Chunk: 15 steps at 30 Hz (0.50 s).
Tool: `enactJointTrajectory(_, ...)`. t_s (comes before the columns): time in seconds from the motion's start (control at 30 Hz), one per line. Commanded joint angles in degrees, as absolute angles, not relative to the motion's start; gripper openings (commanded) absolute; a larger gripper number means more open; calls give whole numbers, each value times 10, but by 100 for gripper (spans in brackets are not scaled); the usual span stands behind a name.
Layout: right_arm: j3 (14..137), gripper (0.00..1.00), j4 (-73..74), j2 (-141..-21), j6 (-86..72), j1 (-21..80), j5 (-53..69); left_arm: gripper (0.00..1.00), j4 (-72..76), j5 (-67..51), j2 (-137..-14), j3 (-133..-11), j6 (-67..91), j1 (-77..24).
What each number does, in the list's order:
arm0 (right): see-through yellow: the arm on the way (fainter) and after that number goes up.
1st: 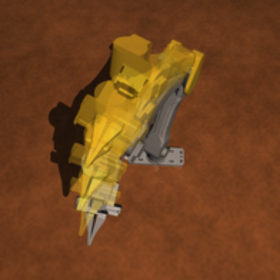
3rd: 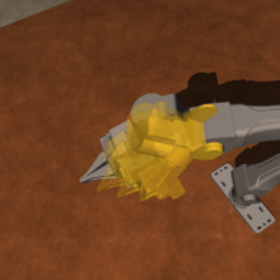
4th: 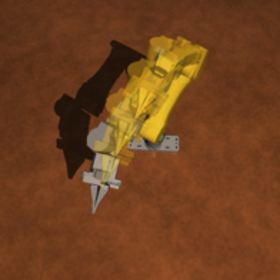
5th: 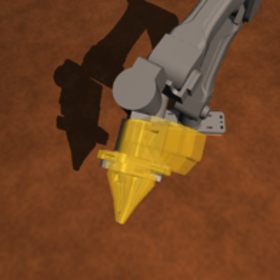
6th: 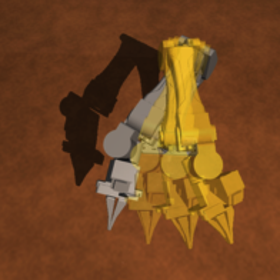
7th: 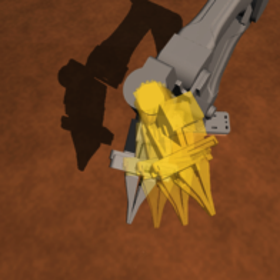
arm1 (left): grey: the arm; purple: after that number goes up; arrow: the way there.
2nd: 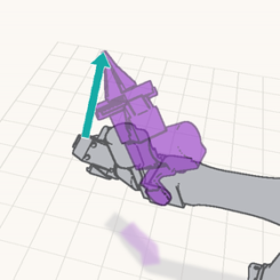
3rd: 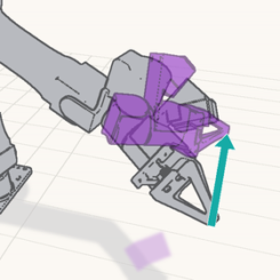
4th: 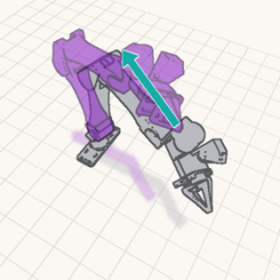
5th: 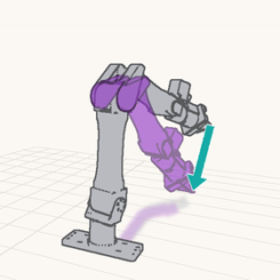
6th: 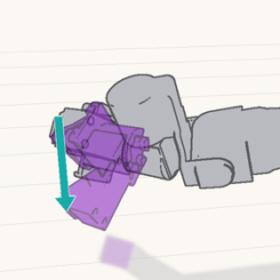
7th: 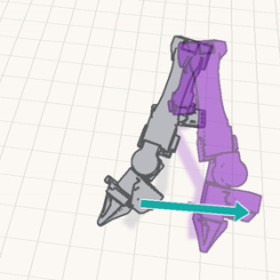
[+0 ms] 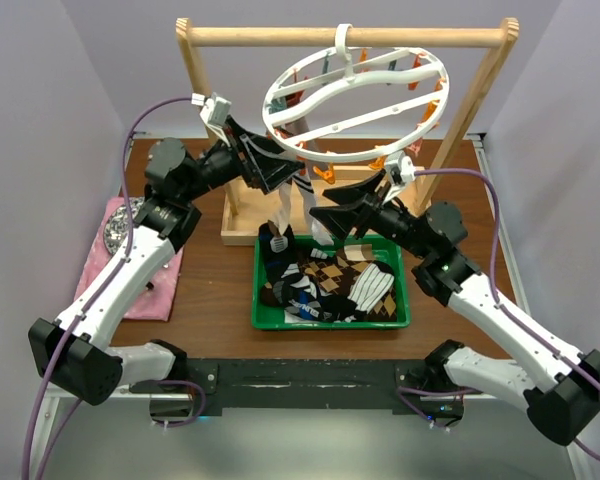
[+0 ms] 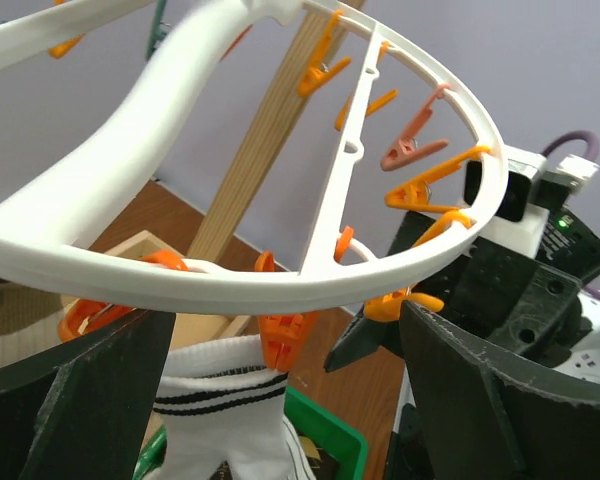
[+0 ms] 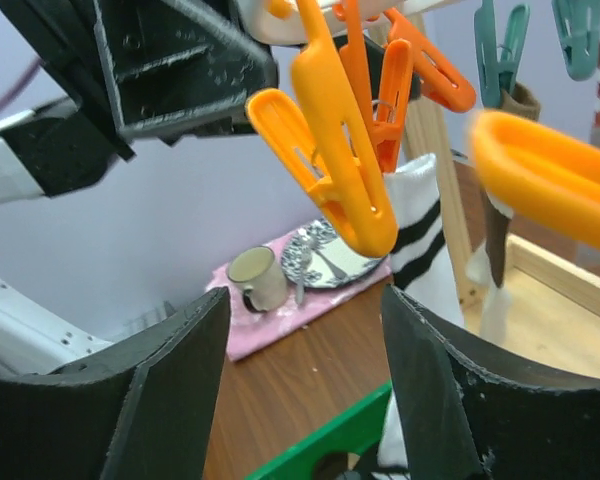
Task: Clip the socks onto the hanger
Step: Clamp the sock onto the hanger.
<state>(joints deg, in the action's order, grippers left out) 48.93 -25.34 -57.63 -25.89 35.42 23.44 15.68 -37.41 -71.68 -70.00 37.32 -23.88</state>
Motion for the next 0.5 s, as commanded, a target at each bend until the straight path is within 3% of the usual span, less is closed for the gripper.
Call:
enactJointTrajectory(0.0, 515, 68, -135, -530, -189, 361, 191, 100, 147, -336, -706, -732, 365, -217)
enactJointTrajectory(0.3, 552, 72, 58, -440, -111, 368, 115, 100, 145, -327, -736, -758, 371, -191)
enactJointTrajectory(0.47, 580, 62, 125, -383, -66, 368, -49, 100, 140, -337, -756, -792, 371, -173)
